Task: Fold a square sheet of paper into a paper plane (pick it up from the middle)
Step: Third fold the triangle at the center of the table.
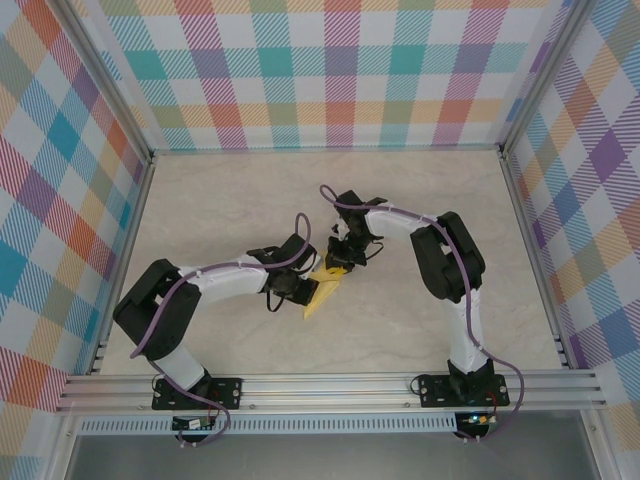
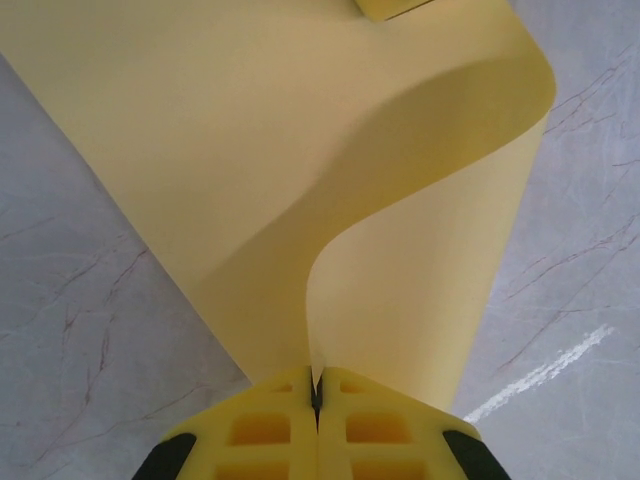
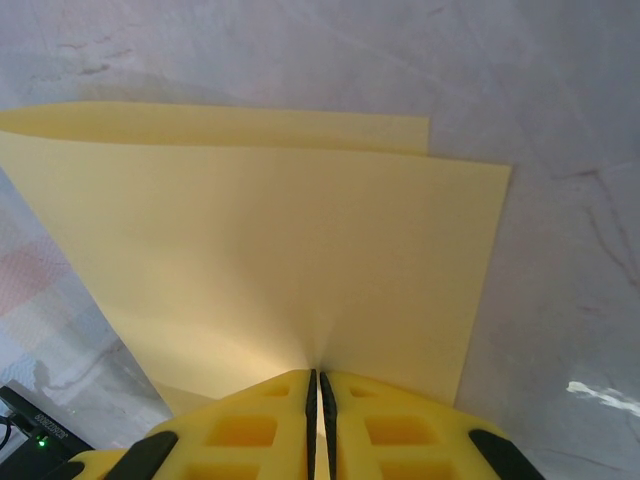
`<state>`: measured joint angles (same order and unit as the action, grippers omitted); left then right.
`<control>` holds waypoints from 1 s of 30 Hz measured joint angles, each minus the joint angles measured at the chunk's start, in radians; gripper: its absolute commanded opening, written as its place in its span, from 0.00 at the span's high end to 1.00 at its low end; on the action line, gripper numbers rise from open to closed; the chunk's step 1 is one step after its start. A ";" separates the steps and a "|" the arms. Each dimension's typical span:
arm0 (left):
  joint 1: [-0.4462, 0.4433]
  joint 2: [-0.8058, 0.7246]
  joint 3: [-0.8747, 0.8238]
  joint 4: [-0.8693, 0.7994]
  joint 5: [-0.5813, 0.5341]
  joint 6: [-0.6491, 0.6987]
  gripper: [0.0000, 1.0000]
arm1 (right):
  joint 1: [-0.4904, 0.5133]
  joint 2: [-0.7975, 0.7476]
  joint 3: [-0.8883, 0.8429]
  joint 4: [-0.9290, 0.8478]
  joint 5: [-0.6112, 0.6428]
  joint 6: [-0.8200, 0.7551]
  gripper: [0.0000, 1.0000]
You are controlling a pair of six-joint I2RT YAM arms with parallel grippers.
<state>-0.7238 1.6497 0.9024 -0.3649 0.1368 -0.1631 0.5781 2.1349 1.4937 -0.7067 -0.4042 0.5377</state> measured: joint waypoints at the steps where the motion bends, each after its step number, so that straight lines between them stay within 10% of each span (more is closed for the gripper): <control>1: 0.000 0.005 0.000 0.000 0.000 0.000 1.00 | 0.000 0.000 0.001 -0.002 0.000 0.000 0.86; 30: 0.000 0.021 0.000 0.000 -0.019 0.000 1.00 | 0.000 0.000 0.001 -0.002 0.000 0.000 0.86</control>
<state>-0.7238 1.6711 0.9024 -0.3645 0.1181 -0.1635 0.5781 2.1353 1.4944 -0.7086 -0.4042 0.5381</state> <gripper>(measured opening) 0.038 0.140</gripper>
